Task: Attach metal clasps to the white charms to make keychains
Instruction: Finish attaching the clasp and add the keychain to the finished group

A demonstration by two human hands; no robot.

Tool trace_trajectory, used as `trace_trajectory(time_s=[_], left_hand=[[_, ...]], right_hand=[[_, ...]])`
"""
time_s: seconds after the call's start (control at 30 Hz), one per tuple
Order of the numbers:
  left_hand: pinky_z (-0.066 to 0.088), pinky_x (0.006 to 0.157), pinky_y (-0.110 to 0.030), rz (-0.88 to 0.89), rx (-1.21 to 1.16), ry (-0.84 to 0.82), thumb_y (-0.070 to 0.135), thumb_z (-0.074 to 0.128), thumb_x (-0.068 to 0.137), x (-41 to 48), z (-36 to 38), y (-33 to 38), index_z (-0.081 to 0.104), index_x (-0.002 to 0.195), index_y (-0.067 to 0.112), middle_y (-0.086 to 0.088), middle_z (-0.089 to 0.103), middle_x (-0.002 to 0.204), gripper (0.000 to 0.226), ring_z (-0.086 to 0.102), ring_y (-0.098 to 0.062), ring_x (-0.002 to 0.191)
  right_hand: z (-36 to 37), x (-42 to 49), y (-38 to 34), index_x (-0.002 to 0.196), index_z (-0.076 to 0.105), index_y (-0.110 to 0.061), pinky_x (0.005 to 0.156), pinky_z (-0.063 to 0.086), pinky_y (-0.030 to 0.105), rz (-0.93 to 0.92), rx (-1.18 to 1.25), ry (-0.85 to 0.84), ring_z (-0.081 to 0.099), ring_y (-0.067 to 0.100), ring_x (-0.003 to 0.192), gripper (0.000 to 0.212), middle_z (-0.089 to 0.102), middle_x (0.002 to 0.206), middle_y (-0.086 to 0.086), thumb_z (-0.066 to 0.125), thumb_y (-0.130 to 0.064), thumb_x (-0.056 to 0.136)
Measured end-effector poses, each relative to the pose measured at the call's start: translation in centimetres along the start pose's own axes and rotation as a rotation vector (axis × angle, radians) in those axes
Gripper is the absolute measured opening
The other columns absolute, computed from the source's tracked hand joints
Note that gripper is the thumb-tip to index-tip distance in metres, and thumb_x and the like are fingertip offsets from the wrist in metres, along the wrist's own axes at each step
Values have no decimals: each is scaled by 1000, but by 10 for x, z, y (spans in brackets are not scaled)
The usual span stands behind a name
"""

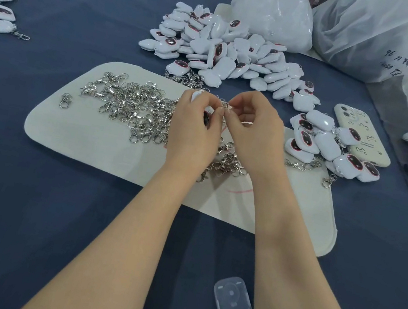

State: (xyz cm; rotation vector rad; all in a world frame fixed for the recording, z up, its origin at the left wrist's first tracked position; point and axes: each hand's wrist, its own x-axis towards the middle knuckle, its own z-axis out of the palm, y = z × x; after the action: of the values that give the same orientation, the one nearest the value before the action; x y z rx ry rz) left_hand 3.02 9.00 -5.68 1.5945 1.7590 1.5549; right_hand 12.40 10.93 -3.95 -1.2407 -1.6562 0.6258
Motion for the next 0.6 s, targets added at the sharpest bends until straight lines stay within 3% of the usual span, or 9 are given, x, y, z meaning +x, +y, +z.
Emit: trace_trajectory(time_s=[0.17, 0.27, 0.4, 0.6], left_hand=[[31, 66, -1, 10, 13, -2, 11, 55, 92, 0, -1, -1, 63, 94, 8, 1, 48, 100, 8, 44, 8, 70], [32, 65, -8, 22, 39, -13, 11, 55, 93, 0, 0, -1, 63, 94, 8, 1, 48, 100, 9, 44, 8, 69], [35, 69, -17, 27, 47, -38, 11, 54, 93, 0, -1, -2, 63, 95, 7, 0, 49, 103, 10, 47, 0, 69], [33, 70, -16, 25, 65, -56, 10, 52, 94, 1, -2, -2, 63, 96, 7, -2, 51, 105, 11, 49, -12, 79]], right_hand=[[0, 0, 1, 88, 59, -16, 67, 44, 9, -3, 7, -11, 53, 3, 69, 13, 59, 78, -11, 61, -3, 84], [-2, 1, 3, 87, 56, -17, 68, 43, 11, 16, 10, -42, 51, 2, 68, 13, 58, 78, -13, 62, -5, 85], [-5, 1, 6, 78, 49, -26, 74, 49, 26, 48, 28, -108, 54, 12, 71, 24, 56, 78, -10, 62, -7, 86], [-3, 0, 7, 77, 47, -25, 78, 51, 38, 13, 1, -115, 59, 24, 78, 24, 55, 75, -10, 60, -8, 87]])
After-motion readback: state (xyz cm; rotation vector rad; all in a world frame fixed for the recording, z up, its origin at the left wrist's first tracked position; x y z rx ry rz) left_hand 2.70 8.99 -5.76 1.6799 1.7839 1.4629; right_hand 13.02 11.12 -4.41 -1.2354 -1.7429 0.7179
